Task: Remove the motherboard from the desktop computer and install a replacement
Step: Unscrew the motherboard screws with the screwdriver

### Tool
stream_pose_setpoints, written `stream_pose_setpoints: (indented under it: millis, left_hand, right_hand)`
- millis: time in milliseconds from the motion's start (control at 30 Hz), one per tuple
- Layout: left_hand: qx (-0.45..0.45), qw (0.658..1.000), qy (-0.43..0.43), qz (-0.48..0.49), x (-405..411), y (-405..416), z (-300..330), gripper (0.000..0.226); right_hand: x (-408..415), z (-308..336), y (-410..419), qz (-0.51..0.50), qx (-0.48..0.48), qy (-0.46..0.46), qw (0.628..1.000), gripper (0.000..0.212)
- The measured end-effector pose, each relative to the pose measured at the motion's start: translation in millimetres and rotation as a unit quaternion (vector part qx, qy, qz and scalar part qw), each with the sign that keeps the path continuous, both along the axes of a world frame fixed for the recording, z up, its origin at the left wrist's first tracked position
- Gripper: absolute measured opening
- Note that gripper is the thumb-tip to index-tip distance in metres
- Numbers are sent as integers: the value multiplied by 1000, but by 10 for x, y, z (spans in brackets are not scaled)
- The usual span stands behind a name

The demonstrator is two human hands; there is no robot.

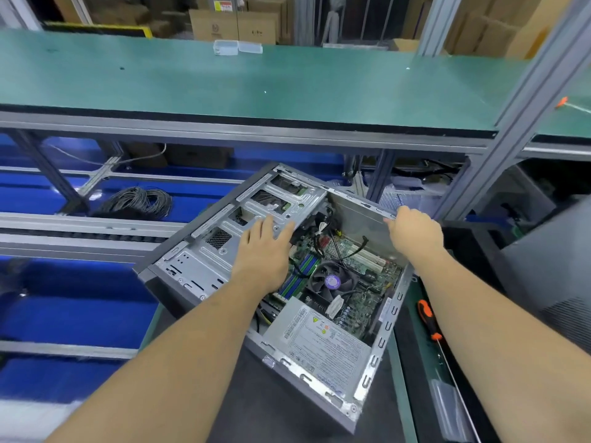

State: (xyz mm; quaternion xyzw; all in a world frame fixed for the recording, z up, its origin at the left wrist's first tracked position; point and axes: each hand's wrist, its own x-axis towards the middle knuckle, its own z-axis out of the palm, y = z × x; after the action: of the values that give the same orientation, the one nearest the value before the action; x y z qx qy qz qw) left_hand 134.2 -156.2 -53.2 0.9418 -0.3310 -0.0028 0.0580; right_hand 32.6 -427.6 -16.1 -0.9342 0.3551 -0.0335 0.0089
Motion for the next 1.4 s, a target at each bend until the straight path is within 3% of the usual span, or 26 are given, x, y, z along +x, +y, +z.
stream_pose_setpoints:
  millis: [233,333,467,600,733,1000,1233,1400]
  left_hand:
    - [22,996,9,-90,352,107,50,60]
    - [50,993,7,-108,504,171,96,59]
    - [108,993,-1,-46,462,136,198,54]
    - [42,998,35,23,-12,69,177,59]
    - [51,998,-8,25,-252,179,139,72]
    - [-12,997,7,75,-362,412,116,67]
    - [-10,1000,-5,-21,-242,339,114,67]
    - [-16,996,-27,-87,-239,290,167,63]
  right_hand:
    - [-494,-56,370,-48,-71,0,996,32]
    - [-683,-61,645,-83,-39,20,996,28]
    - [-774,8,821,-87,20,26,996,15]
    - [-605,111,696,-10,89,32,995,36]
    - [-351,109,673,37,159,-13,987,44]
    - [-404,-73,707,29,5,-21,999,45]
    - [-872,-178,876,-55,-15,-43,997,39]
    - [-1109,-206,938,-99,28,-42,994,39]
